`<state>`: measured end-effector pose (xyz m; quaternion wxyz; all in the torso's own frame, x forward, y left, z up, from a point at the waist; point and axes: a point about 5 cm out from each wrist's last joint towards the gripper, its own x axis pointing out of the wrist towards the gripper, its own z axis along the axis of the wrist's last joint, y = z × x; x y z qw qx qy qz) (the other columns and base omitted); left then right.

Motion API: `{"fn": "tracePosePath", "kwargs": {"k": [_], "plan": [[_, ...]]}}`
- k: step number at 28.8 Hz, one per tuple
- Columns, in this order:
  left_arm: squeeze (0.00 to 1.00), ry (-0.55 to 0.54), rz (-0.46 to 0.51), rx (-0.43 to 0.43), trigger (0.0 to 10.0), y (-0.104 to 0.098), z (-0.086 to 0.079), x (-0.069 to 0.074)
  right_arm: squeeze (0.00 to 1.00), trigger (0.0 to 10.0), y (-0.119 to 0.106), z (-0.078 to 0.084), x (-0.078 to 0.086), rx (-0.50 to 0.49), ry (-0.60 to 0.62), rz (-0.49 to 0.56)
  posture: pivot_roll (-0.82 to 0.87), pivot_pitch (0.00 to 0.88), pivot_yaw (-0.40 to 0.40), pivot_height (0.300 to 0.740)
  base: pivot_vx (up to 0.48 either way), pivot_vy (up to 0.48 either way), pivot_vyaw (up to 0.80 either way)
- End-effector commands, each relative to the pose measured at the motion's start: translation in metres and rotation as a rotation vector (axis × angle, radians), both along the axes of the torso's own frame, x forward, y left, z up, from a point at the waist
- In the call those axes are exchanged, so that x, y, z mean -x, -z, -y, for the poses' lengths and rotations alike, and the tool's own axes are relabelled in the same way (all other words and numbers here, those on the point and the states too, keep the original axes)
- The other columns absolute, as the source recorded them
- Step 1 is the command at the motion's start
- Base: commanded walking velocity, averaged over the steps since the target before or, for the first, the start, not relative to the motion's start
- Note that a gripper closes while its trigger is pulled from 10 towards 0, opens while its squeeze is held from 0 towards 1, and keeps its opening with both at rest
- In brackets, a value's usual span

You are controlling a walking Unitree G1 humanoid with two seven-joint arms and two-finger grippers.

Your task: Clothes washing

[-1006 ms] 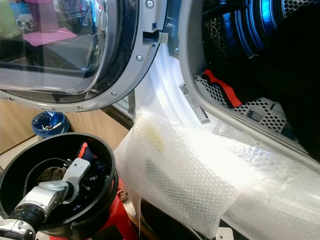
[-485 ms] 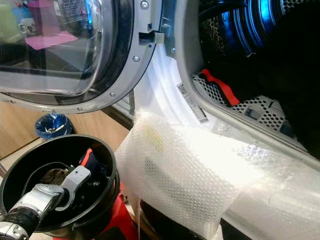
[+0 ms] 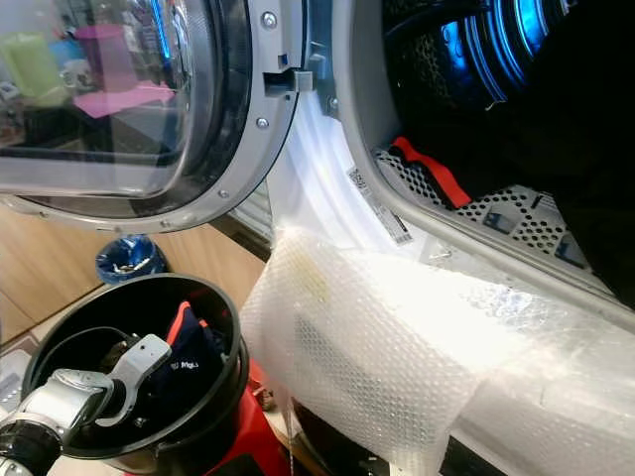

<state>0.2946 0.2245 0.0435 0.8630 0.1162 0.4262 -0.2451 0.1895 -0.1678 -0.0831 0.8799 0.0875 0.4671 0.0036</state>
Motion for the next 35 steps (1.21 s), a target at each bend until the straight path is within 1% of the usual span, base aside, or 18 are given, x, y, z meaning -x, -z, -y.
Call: {"fn": "tracePosePath", "kwargs": {"k": [1,6,12,21,23,25,26,27,29,31,34,35], "plan": [[0.0,-0.004,-0.017,0.022,0.0,-0.001,0.001,0.002,0.0,10.0,0.003,0.0,0.007,-0.008,0.035,-0.024,0.1,0.028,0.052,0.74,0.0,0.0,0.0],[0.0,-0.006,-0.031,0.043,0.0,0.003,0.006,0.005,0.0,10.0,0.004,0.0,0.008,-0.009,0.048,-0.028,0.1,0.026,0.058,0.74,0.0,0.0,0.0],[0.0,-0.035,-0.031,0.08,0.0,0.002,0.011,0.006,0.0,10.0,0.005,0.001,0.009,-0.01,0.062,-0.034,0.11,0.031,0.055,0.74,0.0,0.0,0.0],[0.0,-0.068,-0.027,0.098,0.0,0.005,0.013,0.009,0.0,10.0,0.004,0.004,0.008,-0.007,0.066,-0.036,0.11,0.039,0.048,0.74,0.0,0.0,0.0],[0.0,-0.122,0.012,0.119,0.0,0.001,0.012,0.007,0.0,10.0,0.003,0.005,0.006,-0.006,0.068,-0.032,0.12,0.039,0.043,0.74,0.0,0.0,0.0],[0.0,-0.145,0.026,0.133,0.0,-0.001,0.011,0.006,0.0,10.0,0.003,0.005,0.005,-0.006,0.068,-0.03,0.12,0.039,0.042,0.74,0.0,0.0,0.0],[0.0,-0.168,0.053,0.156,0.0,-0.005,0.011,0.004,0.0,10.0,0.002,0.004,0.004,-0.007,0.067,-0.029,0.13,0.036,0.038,0.74,0.0,0.0,0.0],[0.0,-0.168,0.053,0.156,0.0,-0.005,0.011,0.004,0.0,10.0,0.002,0.004,0.004,-0.007,0.067,-0.029,0.13,0.036,0.038,0.74,0.0,0.0,0.0],[0.0,-0.215,0.118,0.195,0.0,-0.015,0.009,0.0,0.0,10.0,0.002,0.004,0.003,-0.007,0.066,-0.026,0.13,0.034,0.033,0.74,0.0,0.0,0.0],[0.0,-0.271,0.196,0.245,0.0,-0.033,0.008,-0.005,0.0,10.0,0.001,0.006,0.002,-0.005,0.068,-0.025,0.14,0.034,0.024,0.74,0.0,0.0,0.0],[0.0,-0.298,0.243,0.259,0.0,-0.045,0.006,-0.006,0.0,10.0,0.001,0.007,0.001,-0.002,0.068,-0.024,0.15,0.034,0.021,0.74,0.0,0.0,0.0],[0.0,-0.309,0.275,0.27,0.0,-0.053,0.006,-0.006,0.0,10.0,0.0,0.007,0.001,-0.001,0.066,-0.024,0.15,0.035,0.015,0.74,0.0,0.0,0.0]]}}
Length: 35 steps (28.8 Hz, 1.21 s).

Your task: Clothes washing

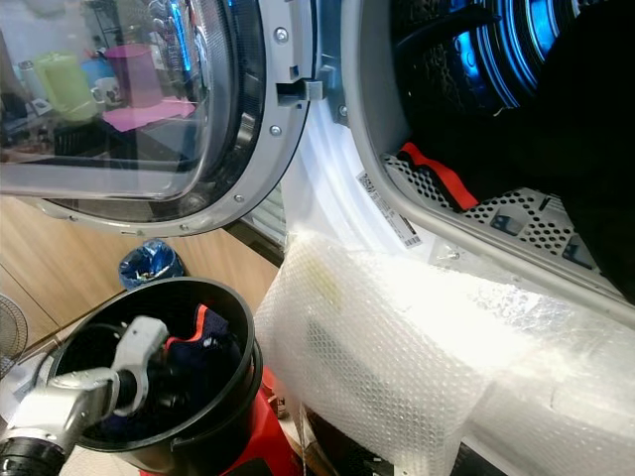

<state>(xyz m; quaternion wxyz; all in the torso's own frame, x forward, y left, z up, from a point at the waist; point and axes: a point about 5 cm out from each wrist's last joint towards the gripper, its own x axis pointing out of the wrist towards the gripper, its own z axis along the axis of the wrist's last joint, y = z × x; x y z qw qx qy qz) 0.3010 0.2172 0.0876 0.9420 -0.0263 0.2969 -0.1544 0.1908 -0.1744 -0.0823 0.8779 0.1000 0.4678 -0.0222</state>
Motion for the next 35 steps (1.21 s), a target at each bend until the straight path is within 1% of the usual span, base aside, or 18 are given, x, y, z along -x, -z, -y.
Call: {"fn": "tracePosePath", "kwargs": {"k": [1,5,9,12,13,16,17,18,19,22,25,26,27,29,30,32,33,35], "plan": [[0.0,-0.023,0.041,0.02,0.0,-0.011,-0.001,0.001,0.0,10.0,0.001,0.001,0.002,-0.002,0.008,-0.016,0.15,0.035,0.015,0.74,0.0,0.0,0.0],[0.0,-0.044,0.125,0.04,0.0,-0.03,0.001,0.001,0.0,10.0,0.0,0.001,0.001,0.001,0.006,-0.014,0.16,0.033,0.013,0.74,0.0,0.0,0.0],[0.0,-0.023,0.156,0.057,0.0,-0.041,0.011,0.004,0.0,10.0,0.0,0.001,-0.001,0.001,0.004,-0.011,0.16,0.031,0.014,0.74,0.0,0.0,0.0],[0.0,0.035,0.214,0.09,0.0,-0.054,0.022,0.007,0.0,10.0,-0.001,0.001,-0.002,0.001,0.006,-0.008,0.16,0.036,0.017,0.74,0.0,0.0,0.0],[0.0,0.035,0.214,0.09,0.0,-0.054,0.022,0.007,0.0,10.0,-0.001,0.001,-0.002,0.001,0.006,-0.008,0.16,0.036,0.017,0.74,0.0,0.0,0.0],[0.0,0.114,0.249,0.132,0.0,-0.062,0.031,0.013,0.0,10.0,-0.001,0.002,-0.002,0.001,0.006,-0.005,0.16,0.04,0.021,0.74,0.0,0.0,0.0],[0.0,0.165,0.279,0.162,0.0,-0.069,0.036,0.019,0.0,10.0,-0.002,0.004,-0.003,0.003,0.005,-0.001,0.16,0.041,0.02,0.74,0.0,0.0,0.0],[0.0,0.176,0.286,0.168,0.0,-0.07,0.037,0.021,0.0,10.0,-0.002,0.004,-0.003,0.003,0.005,0.0,0.16,0.041,0.02,0.74,0.0,0.0,0.0],[0.0,0.214,0.313,0.184,0.0,-0.078,0.04,0.026,0.0,10.0,-0.002,0.006,-0.004,0.004,0.006,0.005,0.15,0.045,0.016,0.74,0.0,0.0,0.0],[0.0,0.298,0.39,0.194,0.0,-0.097,0.043,0.035,0.0,10.0,-0.003,0.01,-0.005,0.008,0.005,0.01,0.16,0.047,0.016,0.74,0.0,0.0,0.0],[0.0,0.447,0.465,0.208,0.0,-0.121,0.049,0.048,0.0,10.0,-0.004,0.012,-0.005,0.005,0.007,0.012,0.16,0.046,0.015,0.74,0.0,0.0,0.0],[0.0,0.492,0.484,0.21,0.0,-0.13,0.052,0.051,0.0,10.0,-0.004,0.013,-0.005,0.006,0.007,0.011,0.16,0.044,0.014,0.74,0.0,0.0,0.0],[0.0,0.492,0.484,0.21,0.0,-0.13,0.052,0.051,0.0,10.0,-0.004,0.013,-0.005,0.006,0.007,0.011,0.16,0.044,0.014,0.74,0.0,0.0,0.0],[0.0,0.566,0.515,0.207,0.0,-0.143,0.058,0.054,0.0,10.0,-0.004,0.013,-0.005,0.007,0.007,0.012,0.17,0.042,0.013,0.74,0.0,0.0,0.0],[0.0,0.579,0.522,0.206,0.0,-0.145,0.059,0.054,0.0,10.0,-0.004,0.013,-0.005,0.006,0.007,0.012,0.17,0.042,0.013,0.74,0.0,0.0,0.0],[0.0,0.646,0.548,0.199,0.0,-0.156,0.066,0.055,0.0,10.0,-0.004,0.013,-0.005,0.007,0.005,0.012,0.17,0.038,0.01,0.74,0.0,0.0,0.0],[0.0,0.739,0.583,0.2,0.0,-0.168,0.079,0.054,0.0,10.0,-0.005,0.011,-0.007,0.006,0.001,0.014,0.18,0.026,0.011,0.74,0.0,0.0,0.0],[0.0,0.852,0.624,0.231,0.0,-0.181,0.096,0.055,0.0,10.0,-0.006,0.009,-0.009,0.004,-0.003,0.017,0.17,0.014,0.016,0.74,0.0,0.0,0.0]]}}
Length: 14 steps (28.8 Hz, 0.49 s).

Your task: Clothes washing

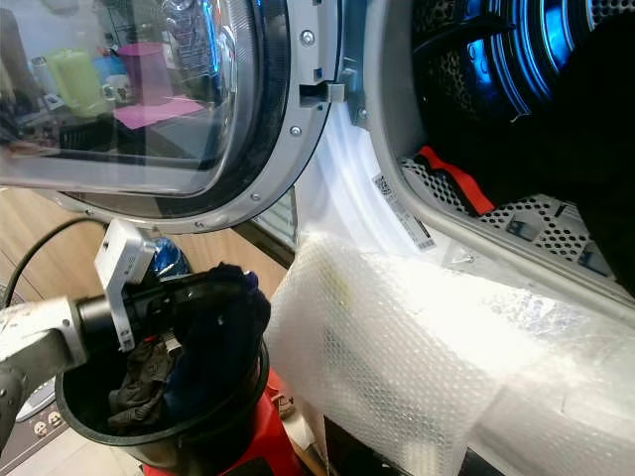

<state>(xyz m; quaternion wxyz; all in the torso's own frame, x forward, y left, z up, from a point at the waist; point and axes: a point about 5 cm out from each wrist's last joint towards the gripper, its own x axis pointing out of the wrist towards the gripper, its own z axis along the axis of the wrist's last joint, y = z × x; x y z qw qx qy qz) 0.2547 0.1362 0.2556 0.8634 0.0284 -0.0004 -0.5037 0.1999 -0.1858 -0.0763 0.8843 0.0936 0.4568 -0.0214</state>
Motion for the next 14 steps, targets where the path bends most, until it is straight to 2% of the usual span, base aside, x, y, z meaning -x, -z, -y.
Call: {"fn": "tracePosePath", "kwargs": {"k": [1,3,5,6,7,8,9,10,14], "plan": [[0.0,0.138,0.065,0.013,0.0,-0.015,0.017,0.008,0.0,10.0,0.0,-0.003,0.0,-0.008,0.002,-0.008,0.17,0.01,0.019,0.74,0.0,0.0,0.0],[0.0,0.166,0.07,0.017,0.0,-0.016,0.022,0.007,0.0,10.0,0.0,-0.004,-0.001,-0.008,-0.001,-0.007,0.16,0.002,0.022,0.74,0.0,0.0,0.0],[0.0,0.196,0.066,0.032,0.0,-0.019,0.032,0.002,0.0,10.0,0.0,-0.005,-0.001,-0.01,-0.004,-0.006,0.16,0.0,0.025,0.74,0.0,0.0,0.0],[0.0,0.239,0.068,0.04,0.0,-0.021,0.043,0.0,0.0,10.0,0.001,-0.006,0.0,-0.011,-0.003,-0.007,0.16,0.0,0.027,0.74,0.0,0.0,0.0],[0.0,0.239,0.068,0.04,0.0,-0.021,0.043,0.0,0.0,10.0,0.001,-0.006,0.0,-0.011,-0.003,-0.007,0.16,0.0,0.027,0.74,0.0,0.0,0.0],[0.0,0.296,0.07,0.05,0.0,-0.022,0.055,0.001,0.0,10.0,0.001,-0.006,0.001,-0.013,0.0,-0.01,0.15,0.0,0.029,0.74,0.0,0.0,0.0],[0.0,0.317,0.069,0.055,0.0,-0.023,0.059,0.002,0.0,10.0,0.002,-0.006,0.001,-0.013,0.001,-0.011,0.15,0.0,0.029,0.74,0.0,0.0,0.0],[0.0,0.365,0.064,0.073,0.0,-0.023,0.073,0.002,0.0,10.0,0.002,-0.006,0.003,-0.012,0.0,-0.015,0.14,0.0,0.031,0.74,0.0,0.0,0.0],[0.0,0.421,0.028,0.097,0.0,-0.017,0.088,0.004,0.0,10.0,0.004,-0.005,0.005,-0.007,-0.002,-0.022,0.13,0.0,0.037,0.74,0.0,0.0,0.0]]}}
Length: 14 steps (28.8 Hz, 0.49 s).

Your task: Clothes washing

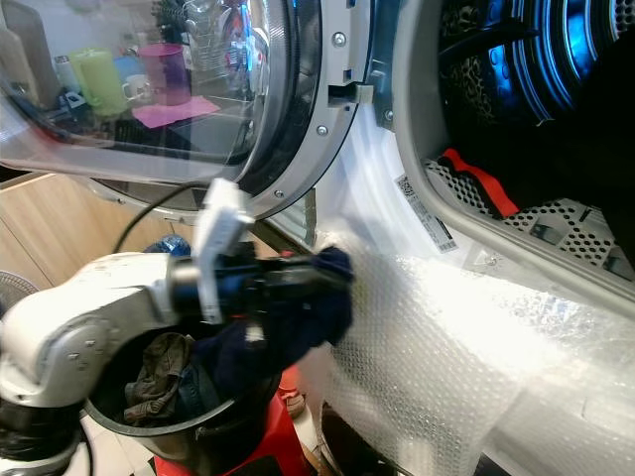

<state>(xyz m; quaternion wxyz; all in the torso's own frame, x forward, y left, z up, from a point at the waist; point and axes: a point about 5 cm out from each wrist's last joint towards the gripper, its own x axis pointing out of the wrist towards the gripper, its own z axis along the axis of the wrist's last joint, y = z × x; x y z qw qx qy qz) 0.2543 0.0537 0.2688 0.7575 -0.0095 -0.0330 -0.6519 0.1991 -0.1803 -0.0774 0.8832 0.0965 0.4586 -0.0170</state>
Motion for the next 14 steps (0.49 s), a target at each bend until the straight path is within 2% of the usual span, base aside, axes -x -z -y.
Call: {"fn": "tracePosePath", "kwargs": {"k": [1,5,6,7,9,12,13,14], "plan": [[0.0,0.05,-0.014,-0.005,0.0,0.009,0.013,0.004,0.0,10.0,0.003,0.001,0.007,0.005,0.004,-0.023,0.12,0.0,0.039,0.74,0.0,0.0,0.0],[0.0,-0.063,-0.029,-0.029,0.0,0.028,0.017,0.001,0.0,10.0,0.005,0.003,0.011,0.009,0.008,-0.03,0.12,0.0,0.041,0.74,0.0,0.0,0.0],[0.0,-0.135,-0.027,-0.043,0.0,0.033,0.018,0.002,0.0,10.0,0.006,0.004,0.012,0.011,0.011,-0.033,0.13,0.0,0.043,0.74,0.0,0.0,0.0],[0.0,-0.135,-0.027,-0.043,0.0,0.033,0.018,0.002,0.0,10.0,0.006,0.004,0.012,0.011,0.011,-0.033,0.13,0.0,0.043,0.74,0.0,0.0,0.0],[0.0,-0.175,-0.006,-0.055,0.0,0.038,0.019,0.013,0.0,10.0,0.007,0.004,0.014,0.014,0.011,-0.036,0.13,0.0,0.043,0.74,0.0,0.0,0.0],[0.0,-0.19,-0.021,-0.021,0.0,0.037,0.019,0.023,0.0,10.0,0.007,0.004,0.014,0.013,0.014,-0.035,0.13,0.0,0.043,0.74,0.0,0.0,0.0],[0.0,-0.196,-0.026,-0.014,1.0,0.038,0.017,0.026,0.0,10.0,0.007,0.003,0.014,0.011,0.016,-0.033,0.13,0.0,0.043,0.74,0.0,0.0,0.0],[0.0,-0.211,-0.04,0.002,10.0,0.038,0.011,0.031,0.0,10.0,0.006,0.002,0.013,0.006,0.014,-0.029,0.13,0.0,0.043,0.74,0.0,0.0,0.0]]}}
